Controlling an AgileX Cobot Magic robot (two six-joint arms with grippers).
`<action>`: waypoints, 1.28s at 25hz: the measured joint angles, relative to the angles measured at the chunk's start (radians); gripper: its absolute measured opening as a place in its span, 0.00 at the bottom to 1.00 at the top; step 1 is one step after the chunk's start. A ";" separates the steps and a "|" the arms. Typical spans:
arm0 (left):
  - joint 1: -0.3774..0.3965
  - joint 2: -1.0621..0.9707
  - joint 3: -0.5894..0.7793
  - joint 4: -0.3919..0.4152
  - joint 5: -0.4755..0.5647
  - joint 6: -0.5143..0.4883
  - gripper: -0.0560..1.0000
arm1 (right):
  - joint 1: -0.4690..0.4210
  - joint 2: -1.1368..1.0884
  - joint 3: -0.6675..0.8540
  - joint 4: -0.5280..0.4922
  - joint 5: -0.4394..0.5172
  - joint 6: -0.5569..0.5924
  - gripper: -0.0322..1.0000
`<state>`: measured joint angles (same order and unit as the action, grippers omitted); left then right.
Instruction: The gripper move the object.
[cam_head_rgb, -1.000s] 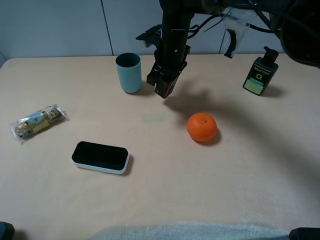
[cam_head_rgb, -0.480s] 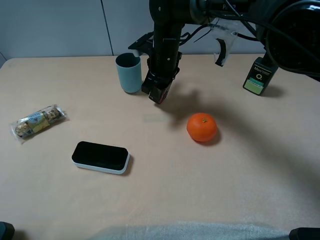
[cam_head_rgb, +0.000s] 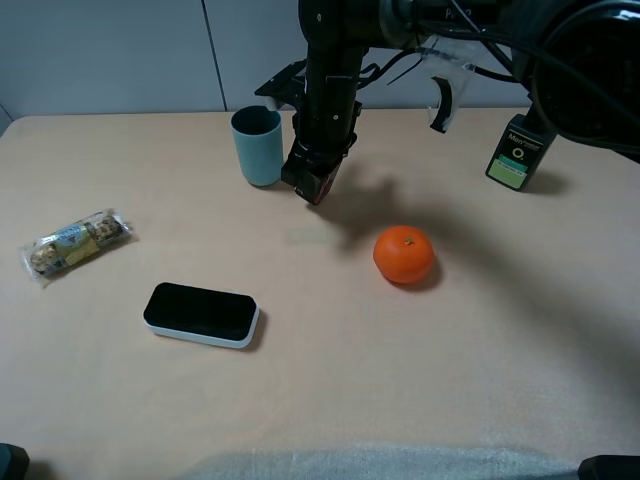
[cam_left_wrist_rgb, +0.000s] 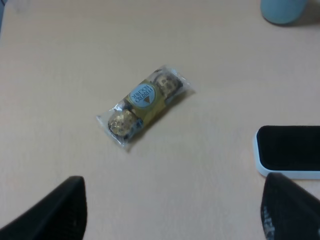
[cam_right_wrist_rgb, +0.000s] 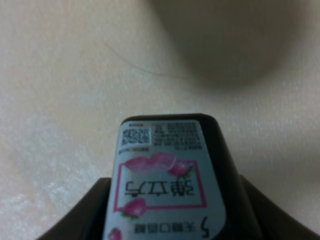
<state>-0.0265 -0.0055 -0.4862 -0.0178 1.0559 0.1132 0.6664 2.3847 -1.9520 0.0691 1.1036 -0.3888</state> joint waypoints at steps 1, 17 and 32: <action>0.000 0.000 0.000 0.000 0.000 0.000 0.73 | 0.000 0.000 0.000 0.000 -0.005 0.000 0.38; 0.000 0.000 0.000 0.000 0.000 0.000 0.73 | 0.000 0.011 0.000 -0.004 -0.041 -0.001 0.38; 0.000 0.000 0.000 0.000 0.000 0.000 0.73 | 0.000 0.011 0.000 -0.023 0.038 -0.001 0.38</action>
<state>-0.0265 -0.0055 -0.4862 -0.0178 1.0559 0.1132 0.6664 2.3952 -1.9520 0.0464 1.1419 -0.3896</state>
